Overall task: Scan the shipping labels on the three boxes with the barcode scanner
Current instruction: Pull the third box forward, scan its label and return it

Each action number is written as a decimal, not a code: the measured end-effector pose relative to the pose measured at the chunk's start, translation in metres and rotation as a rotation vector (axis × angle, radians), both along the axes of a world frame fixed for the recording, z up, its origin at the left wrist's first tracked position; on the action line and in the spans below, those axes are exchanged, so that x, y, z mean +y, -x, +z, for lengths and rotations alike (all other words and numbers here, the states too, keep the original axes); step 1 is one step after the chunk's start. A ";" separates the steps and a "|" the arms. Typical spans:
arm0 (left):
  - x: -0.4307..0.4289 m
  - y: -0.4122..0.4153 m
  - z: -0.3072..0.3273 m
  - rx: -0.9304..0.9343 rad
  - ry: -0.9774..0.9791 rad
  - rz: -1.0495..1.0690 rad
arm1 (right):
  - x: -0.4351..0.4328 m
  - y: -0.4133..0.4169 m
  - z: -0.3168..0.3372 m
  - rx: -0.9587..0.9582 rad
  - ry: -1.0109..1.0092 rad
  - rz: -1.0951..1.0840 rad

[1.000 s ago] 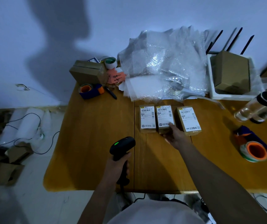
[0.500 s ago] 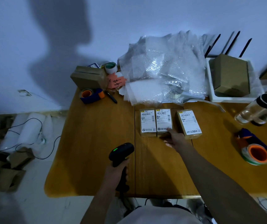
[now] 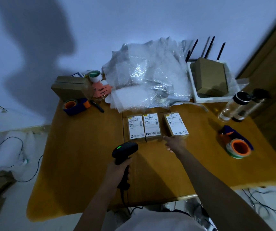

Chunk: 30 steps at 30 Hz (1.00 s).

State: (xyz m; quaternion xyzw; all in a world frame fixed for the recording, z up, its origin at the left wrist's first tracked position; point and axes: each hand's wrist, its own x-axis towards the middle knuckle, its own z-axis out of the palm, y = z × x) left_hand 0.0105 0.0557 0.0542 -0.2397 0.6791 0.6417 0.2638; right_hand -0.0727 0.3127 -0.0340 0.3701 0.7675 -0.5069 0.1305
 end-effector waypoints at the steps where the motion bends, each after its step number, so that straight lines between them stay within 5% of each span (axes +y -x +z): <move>1: 0.003 0.002 0.000 0.007 -0.010 -0.017 | 0.004 0.000 0.002 0.010 -0.099 0.041; 6: 0.024 0.016 0.001 0.036 -0.027 -0.041 | 0.026 -0.003 0.014 0.126 -0.552 0.156; 13: 0.029 0.022 0.000 0.042 -0.010 -0.038 | 0.050 0.002 0.004 0.193 -0.701 0.217; 22: 0.026 0.011 -0.010 -0.013 -0.008 0.051 | 0.067 0.013 -0.012 -0.090 -0.481 0.242; 30: 0.027 0.000 -0.015 -0.029 -0.024 0.067 | 0.060 0.011 -0.027 -0.079 -0.335 0.223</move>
